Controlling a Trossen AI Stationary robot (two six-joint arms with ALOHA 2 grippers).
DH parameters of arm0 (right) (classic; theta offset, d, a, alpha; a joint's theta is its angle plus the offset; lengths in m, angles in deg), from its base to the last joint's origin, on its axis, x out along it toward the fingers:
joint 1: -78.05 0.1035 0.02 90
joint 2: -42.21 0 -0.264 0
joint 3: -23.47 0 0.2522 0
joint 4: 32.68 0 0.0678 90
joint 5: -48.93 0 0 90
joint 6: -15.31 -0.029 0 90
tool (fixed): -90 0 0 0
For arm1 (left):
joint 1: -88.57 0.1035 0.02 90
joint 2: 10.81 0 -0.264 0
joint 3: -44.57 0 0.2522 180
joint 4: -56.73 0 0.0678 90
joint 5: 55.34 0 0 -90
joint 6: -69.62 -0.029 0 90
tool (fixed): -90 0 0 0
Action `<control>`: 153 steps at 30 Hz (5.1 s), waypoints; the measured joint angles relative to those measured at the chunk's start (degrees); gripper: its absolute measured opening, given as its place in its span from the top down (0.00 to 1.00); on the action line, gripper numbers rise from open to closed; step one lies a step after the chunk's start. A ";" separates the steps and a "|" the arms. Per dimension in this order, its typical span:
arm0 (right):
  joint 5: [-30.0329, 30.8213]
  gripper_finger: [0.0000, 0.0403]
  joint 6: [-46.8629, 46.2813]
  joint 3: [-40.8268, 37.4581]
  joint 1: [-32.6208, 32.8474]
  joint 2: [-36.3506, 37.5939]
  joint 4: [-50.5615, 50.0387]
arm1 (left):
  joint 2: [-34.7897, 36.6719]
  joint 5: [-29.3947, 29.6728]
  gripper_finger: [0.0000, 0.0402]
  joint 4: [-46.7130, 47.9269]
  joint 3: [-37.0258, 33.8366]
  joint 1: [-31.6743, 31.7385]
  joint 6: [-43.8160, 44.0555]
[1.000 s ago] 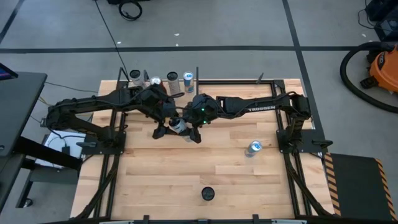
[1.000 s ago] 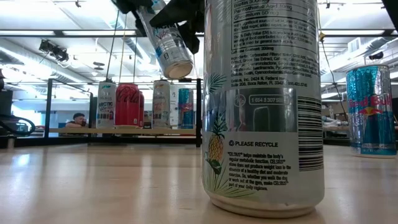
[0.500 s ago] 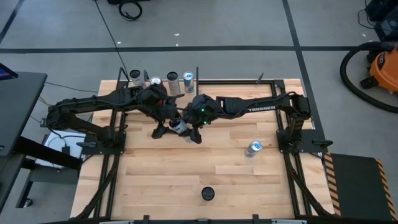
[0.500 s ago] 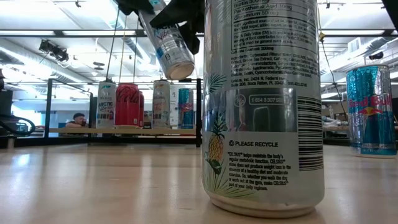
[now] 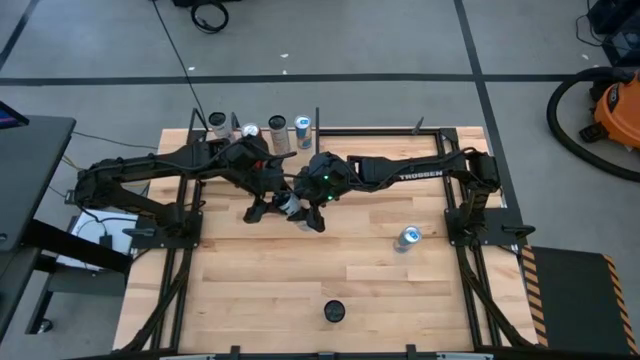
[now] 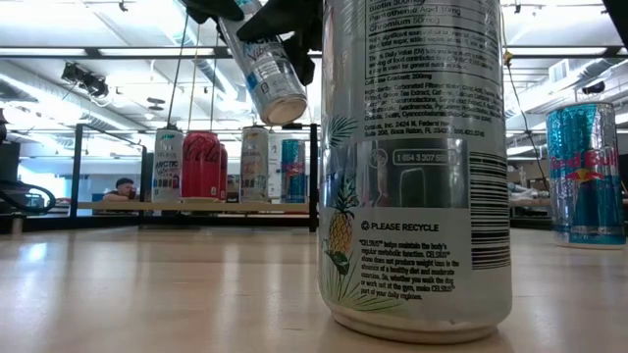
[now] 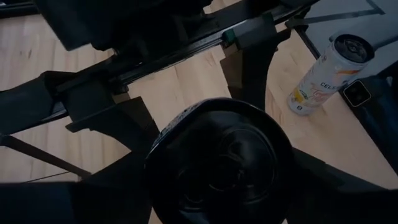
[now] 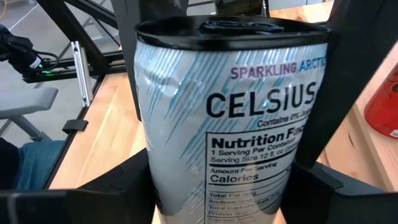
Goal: Place canned beverage on shelf
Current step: Put the blue-white soda can on the shelf aligned with the other blue-white soda can
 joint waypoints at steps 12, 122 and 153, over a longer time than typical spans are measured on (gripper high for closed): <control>-2.38 0.04 -0.04 0.09 -1.47 0.02 0.47 | 1.76 5.73 0.34 7.77 -0.04 1.62 -2.08; -5.96 0.04 10.22 0.00 -2.12 5.40 -10.17 | 4.40 12.71 0.22 26.11 0.09 53.58 -7.93; -5.99 0.04 10.75 0.00 -2.12 5.40 -10.26 | 4.95 16.22 0.22 26.25 0.11 51.85 8.55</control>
